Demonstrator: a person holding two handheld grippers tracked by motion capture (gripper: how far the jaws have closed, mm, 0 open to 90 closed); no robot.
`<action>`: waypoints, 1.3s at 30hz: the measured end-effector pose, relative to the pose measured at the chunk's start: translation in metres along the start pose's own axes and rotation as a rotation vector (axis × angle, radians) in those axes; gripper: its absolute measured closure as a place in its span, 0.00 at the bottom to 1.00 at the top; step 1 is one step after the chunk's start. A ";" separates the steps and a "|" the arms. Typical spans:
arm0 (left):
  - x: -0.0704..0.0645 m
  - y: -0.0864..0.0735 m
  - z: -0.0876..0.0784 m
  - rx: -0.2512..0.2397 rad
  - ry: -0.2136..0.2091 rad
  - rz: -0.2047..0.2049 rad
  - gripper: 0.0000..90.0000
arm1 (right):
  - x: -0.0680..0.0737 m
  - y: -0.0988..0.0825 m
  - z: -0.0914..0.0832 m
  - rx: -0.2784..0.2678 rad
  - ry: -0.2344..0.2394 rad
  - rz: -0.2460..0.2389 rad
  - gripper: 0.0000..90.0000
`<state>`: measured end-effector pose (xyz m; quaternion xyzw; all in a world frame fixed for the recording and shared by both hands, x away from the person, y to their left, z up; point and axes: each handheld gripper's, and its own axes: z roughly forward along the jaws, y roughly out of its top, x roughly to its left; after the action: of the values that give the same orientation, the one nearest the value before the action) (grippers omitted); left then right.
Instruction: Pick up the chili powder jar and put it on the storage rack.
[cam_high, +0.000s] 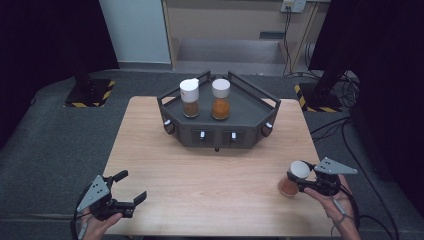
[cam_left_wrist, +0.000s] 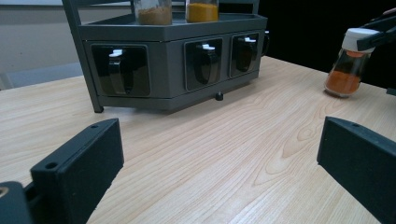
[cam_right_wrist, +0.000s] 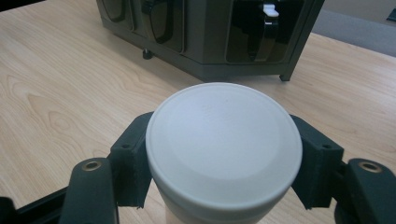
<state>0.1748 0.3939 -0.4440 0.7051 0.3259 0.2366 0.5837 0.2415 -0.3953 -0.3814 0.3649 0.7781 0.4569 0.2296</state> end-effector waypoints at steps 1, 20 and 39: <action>0.000 0.000 0.000 0.000 0.000 0.000 0.00 | 0.000 0.000 0.000 0.000 0.000 0.000 0.38; 0.000 0.000 0.000 0.001 -0.001 -0.003 0.00 | -0.021 0.051 0.003 -0.005 0.117 -0.063 0.38; 0.000 0.000 0.000 0.001 0.003 -0.005 0.00 | -0.029 0.116 0.023 -0.004 0.235 -0.147 0.38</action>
<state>0.1747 0.3944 -0.4440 0.7041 0.3287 0.2360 0.5835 0.3167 -0.3686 -0.2901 0.2503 0.8235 0.4798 0.1703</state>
